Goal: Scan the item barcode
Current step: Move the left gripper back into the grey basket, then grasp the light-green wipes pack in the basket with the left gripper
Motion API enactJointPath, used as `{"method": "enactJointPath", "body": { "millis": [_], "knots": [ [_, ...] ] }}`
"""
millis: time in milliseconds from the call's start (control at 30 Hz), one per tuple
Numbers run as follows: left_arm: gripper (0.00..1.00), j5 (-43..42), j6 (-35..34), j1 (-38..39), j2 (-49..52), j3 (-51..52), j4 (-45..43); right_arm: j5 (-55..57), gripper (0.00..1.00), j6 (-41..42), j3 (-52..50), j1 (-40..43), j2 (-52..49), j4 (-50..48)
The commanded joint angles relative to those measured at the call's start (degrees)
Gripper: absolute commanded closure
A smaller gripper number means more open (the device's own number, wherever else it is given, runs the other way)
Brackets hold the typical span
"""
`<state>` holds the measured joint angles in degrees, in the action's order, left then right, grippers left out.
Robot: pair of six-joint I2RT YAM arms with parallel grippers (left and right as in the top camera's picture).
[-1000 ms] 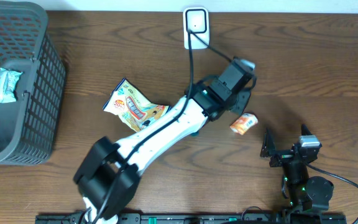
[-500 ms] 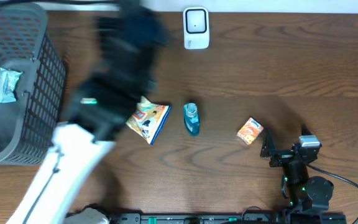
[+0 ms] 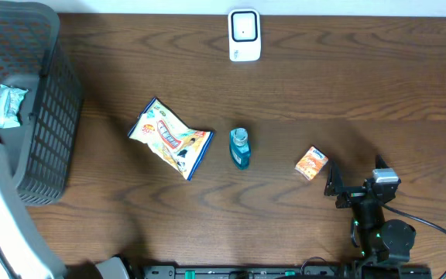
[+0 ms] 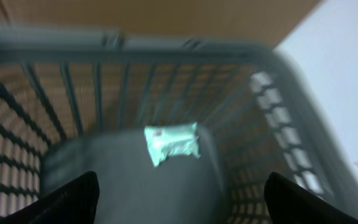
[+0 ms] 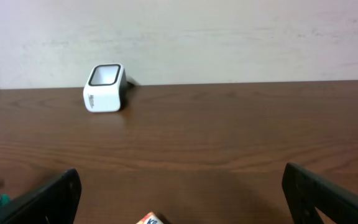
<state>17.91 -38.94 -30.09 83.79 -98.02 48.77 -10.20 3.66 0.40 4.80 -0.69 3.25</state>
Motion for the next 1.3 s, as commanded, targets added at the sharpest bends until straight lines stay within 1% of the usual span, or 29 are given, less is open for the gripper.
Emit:
{"method": "enactJointPath", "body": {
  "millis": [0, 133, 200, 333, 433, 567, 667, 900, 1267],
  "knots": [
    [0.15, -14.03, -5.75, -5.40, 6.47, -0.46, 1.70, 0.44, 0.01, 0.55, -0.09, -0.39, 0.20, 0.24],
    [0.15, -14.53, -5.44, -7.52, 13.94, -0.46, 3.89, 0.46, 0.01, 0.55, -0.09, -0.39, 0.20, 0.26],
    [0.15, -14.49, -3.67, -7.50, 17.38, -0.46, 3.65, 0.44, 0.01, 0.55, -0.09, -0.39, 0.20, 0.24],
    [0.15, -14.51, 0.04, -7.06, 23.26, -0.46, 1.14, 0.44, 0.01, 0.55, -0.09, -0.39, 0.20, 0.24],
    [0.12, -14.49, 2.27, -7.17, 26.45, -0.46, -1.44, 0.44, 0.01, 0.55, -0.09, -0.39, 0.20, 0.24],
    [0.08, -14.56, -0.61, -7.63, 29.53, -0.46, -2.38, 0.44, 0.01, 0.55, -0.09, -0.39, 0.20, 0.26],
    [0.06, -14.51, -0.50, -7.54, 31.78, -0.46, -3.87, 0.44, 0.01, 0.55, -0.09, -0.39, 0.20, 0.26],
    [0.04, -14.47, 7.17, -7.45, 35.04, -0.46, -9.42, 0.44, 0.01, 0.55, -0.09, -0.39, 0.20, 0.26],
    [0.04, -14.47, 7.43, -7.45, 40.48, -0.46, -14.23, 0.44, 0.01, 0.55, -0.09, -0.39, 0.20, 0.24]
  ]
}}
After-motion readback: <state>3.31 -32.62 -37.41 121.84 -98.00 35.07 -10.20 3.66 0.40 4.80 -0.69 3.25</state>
